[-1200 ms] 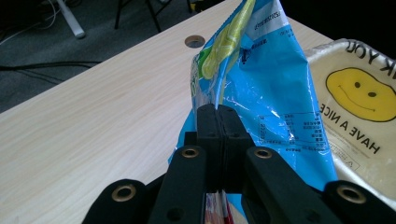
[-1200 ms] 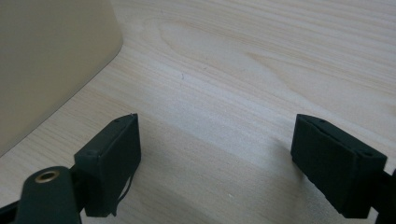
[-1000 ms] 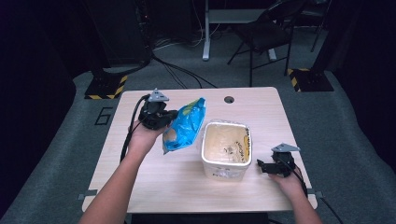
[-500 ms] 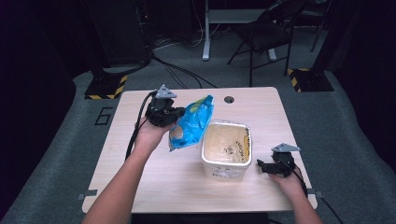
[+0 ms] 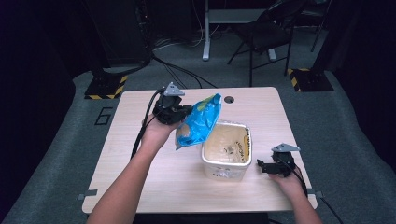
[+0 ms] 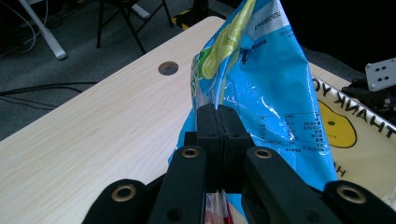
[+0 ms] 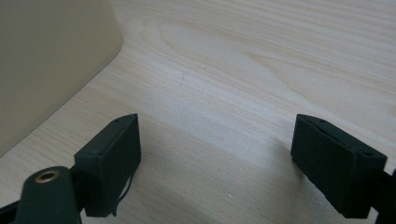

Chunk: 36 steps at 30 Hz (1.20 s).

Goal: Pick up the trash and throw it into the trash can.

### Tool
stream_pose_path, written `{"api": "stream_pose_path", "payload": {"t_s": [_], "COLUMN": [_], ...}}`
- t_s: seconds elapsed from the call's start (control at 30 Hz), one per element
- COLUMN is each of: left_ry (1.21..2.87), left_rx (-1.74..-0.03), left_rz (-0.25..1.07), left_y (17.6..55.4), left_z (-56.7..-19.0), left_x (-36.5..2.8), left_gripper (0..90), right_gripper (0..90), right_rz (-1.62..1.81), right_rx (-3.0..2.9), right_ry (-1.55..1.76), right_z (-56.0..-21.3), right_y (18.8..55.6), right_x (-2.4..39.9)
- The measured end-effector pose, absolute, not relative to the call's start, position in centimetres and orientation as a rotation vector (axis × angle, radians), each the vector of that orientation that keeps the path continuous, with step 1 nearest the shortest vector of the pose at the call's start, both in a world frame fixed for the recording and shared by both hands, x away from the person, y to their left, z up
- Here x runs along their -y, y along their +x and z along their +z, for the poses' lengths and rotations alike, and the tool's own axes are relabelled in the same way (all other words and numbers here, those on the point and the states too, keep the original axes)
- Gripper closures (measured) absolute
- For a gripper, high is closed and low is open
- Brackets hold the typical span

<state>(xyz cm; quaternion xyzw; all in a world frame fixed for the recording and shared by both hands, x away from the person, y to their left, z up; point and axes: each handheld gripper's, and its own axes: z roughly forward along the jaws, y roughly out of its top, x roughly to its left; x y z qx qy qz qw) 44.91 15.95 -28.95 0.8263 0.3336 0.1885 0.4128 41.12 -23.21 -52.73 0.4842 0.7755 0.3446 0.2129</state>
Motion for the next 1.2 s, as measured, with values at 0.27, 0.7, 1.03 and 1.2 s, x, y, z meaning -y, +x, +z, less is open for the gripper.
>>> {"api": "stream_pose_path", "payload": {"t_s": [0.27, 0.7, 1.03, 1.2], "left_ry": [2.078, 2.091, 2.099, 2.106], "left_rx": [-0.819, -0.763, -0.731, -0.715], "left_rz": [0.467, 0.463, 0.451, 0.445], "left_y": [44.9, 44.8, 44.8, 44.9], "left_z": [-28.5, -27.5, -27.1, -27.0], "left_x": [-14.9, -12.5, -10.7, -9.7], "left_gripper": [88.9, 88.9, 88.9, 88.9], "right_gripper": [15.3, 15.7, 15.7, 15.7], "right_rz": [0.962, 0.965, 0.966, 0.967], "right_rx": [-2.144, -2.158, -2.157, -2.157], "right_ry": [1.357, 1.335, 1.342, 1.341], "right_z": [-52.7, -52.7, -52.7, -52.7], "right_y": [41.1, 41.1, 41.1, 41.1], "right_x": [23.1, 23.2, 23.1, 23.1]}}
